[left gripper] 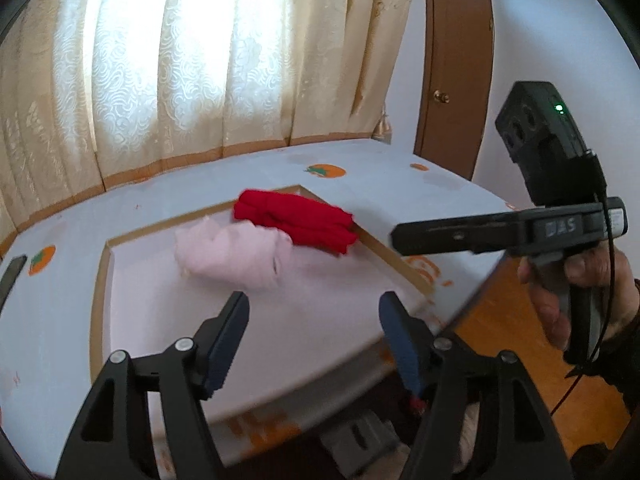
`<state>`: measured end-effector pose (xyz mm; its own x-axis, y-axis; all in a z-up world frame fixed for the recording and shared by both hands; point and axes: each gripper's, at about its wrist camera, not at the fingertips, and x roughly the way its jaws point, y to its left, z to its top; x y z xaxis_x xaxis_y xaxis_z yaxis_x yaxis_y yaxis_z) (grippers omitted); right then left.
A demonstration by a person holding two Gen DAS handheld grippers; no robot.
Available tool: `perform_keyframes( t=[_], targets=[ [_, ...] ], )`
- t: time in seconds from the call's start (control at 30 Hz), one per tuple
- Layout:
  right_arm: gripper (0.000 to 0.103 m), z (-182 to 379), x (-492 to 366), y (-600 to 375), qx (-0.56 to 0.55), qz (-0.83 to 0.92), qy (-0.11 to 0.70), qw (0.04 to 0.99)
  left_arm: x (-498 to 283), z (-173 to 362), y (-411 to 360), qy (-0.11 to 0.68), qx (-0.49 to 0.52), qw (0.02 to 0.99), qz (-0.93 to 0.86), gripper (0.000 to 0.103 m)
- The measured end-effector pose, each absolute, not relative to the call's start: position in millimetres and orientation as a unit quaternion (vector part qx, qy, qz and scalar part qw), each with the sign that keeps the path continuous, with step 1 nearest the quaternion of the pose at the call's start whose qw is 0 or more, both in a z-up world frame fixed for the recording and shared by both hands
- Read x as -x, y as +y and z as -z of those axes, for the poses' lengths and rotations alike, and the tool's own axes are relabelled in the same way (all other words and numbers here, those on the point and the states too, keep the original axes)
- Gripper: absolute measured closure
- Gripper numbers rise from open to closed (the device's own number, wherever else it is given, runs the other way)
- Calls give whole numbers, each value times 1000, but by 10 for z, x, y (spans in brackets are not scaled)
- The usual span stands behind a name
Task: Take underwear out of drawer
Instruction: 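Lower both open tools down into the open drawer of clothes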
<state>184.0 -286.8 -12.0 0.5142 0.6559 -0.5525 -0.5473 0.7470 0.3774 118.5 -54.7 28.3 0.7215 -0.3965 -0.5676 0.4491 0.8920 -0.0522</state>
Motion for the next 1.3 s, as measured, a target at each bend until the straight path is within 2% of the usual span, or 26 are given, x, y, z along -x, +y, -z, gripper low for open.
perform_keyframes(
  t=[0.43, 0.57, 1.03, 1.3],
  targets=[
    [30, 454, -993, -3121, -28, -360, 363, 859, -605, 168, -550, 333, -30, 908, 251, 34],
    [30, 666, -801, -3156, 25, -354, 375, 857, -497, 369, -606, 357, -45, 897, 258, 33],
    [30, 1315, -604, -3171, 180, -357, 450, 798, -469, 975, -651, 455, -77, 845, 272, 33],
    [30, 1537, -601, -3047, 240, -371, 487, 753, -445, 1095, -721, 473, -105, 829, 278, 33]
  ],
)
